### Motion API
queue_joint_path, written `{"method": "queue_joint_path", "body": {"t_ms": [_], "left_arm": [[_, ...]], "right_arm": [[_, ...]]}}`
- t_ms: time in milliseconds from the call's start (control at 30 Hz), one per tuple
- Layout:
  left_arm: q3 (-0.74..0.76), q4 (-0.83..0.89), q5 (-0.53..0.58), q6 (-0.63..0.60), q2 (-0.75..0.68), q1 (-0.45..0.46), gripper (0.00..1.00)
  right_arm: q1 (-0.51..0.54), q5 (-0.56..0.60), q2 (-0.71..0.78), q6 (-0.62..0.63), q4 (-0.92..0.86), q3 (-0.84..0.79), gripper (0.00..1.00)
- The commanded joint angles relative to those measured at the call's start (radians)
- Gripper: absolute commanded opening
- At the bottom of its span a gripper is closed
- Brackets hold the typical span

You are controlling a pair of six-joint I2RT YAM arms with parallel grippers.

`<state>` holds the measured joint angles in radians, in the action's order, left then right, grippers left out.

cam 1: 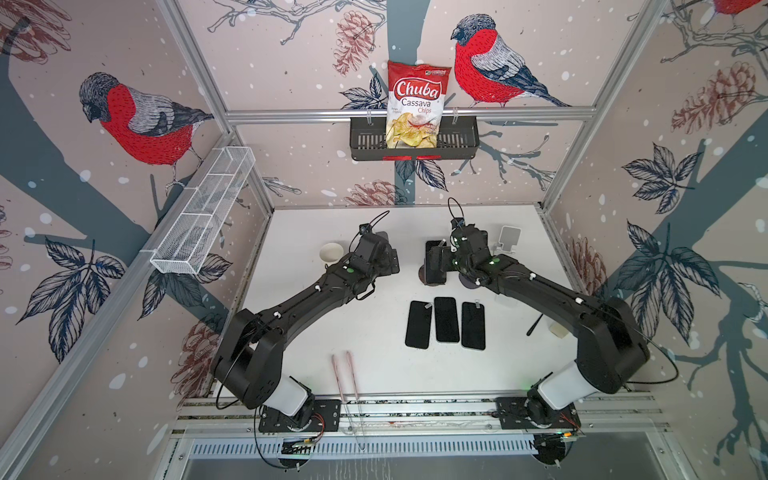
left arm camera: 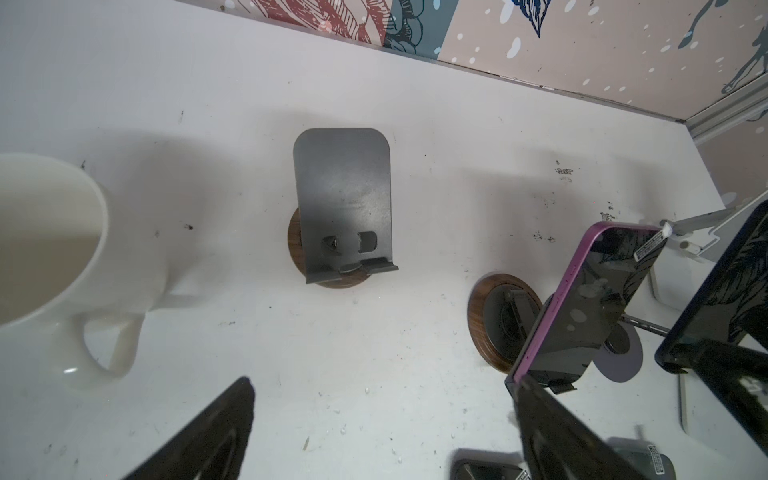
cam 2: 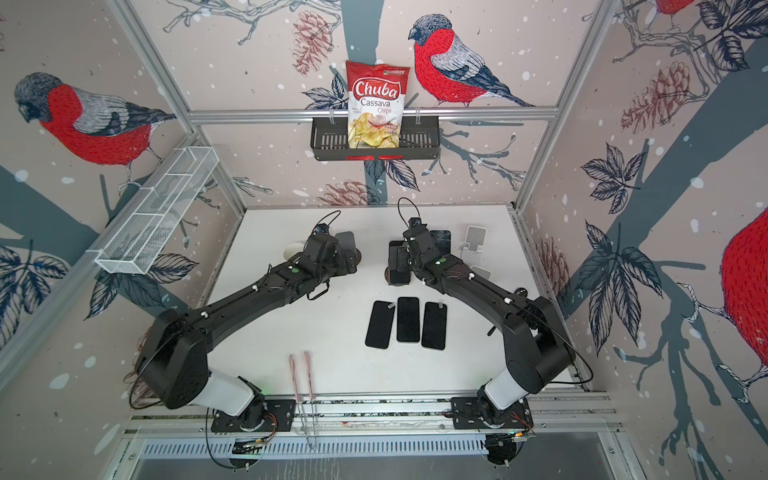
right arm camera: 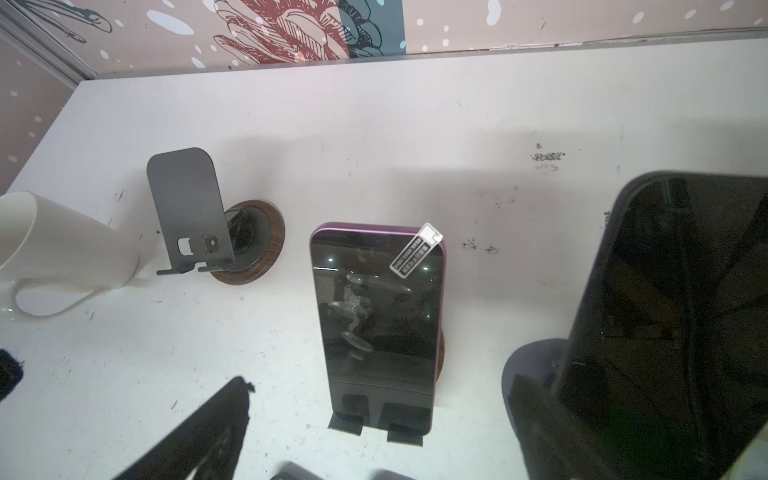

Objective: Remove the phone from the phone stand

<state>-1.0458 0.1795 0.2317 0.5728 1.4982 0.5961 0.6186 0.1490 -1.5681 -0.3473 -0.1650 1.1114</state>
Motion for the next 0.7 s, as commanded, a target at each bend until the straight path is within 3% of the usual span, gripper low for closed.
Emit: {"method": "queue_joint_path", "body": {"t_ms": [0, 433, 667], "left_arm": [[0.029, -0.062, -0.003, 0.024, -0.021, 0.004, 0.96], [0.053, -0.135, 0.001, 0.071, 0.007, 0.082, 0.97], [-0.072, -0.128, 0.041, 0.082, 0.107, 0.156, 0.97]], "right_arm": [[0.012, 0.008, -0.007, -0.014, 0.008, 0.01, 0.99], [0.007, 0.169, 0.099, -0.022, 0.0, -0.019, 0.99], [-0.037, 0.21, 0.191, -0.035, 0.014, -0.073, 0.99]]}}
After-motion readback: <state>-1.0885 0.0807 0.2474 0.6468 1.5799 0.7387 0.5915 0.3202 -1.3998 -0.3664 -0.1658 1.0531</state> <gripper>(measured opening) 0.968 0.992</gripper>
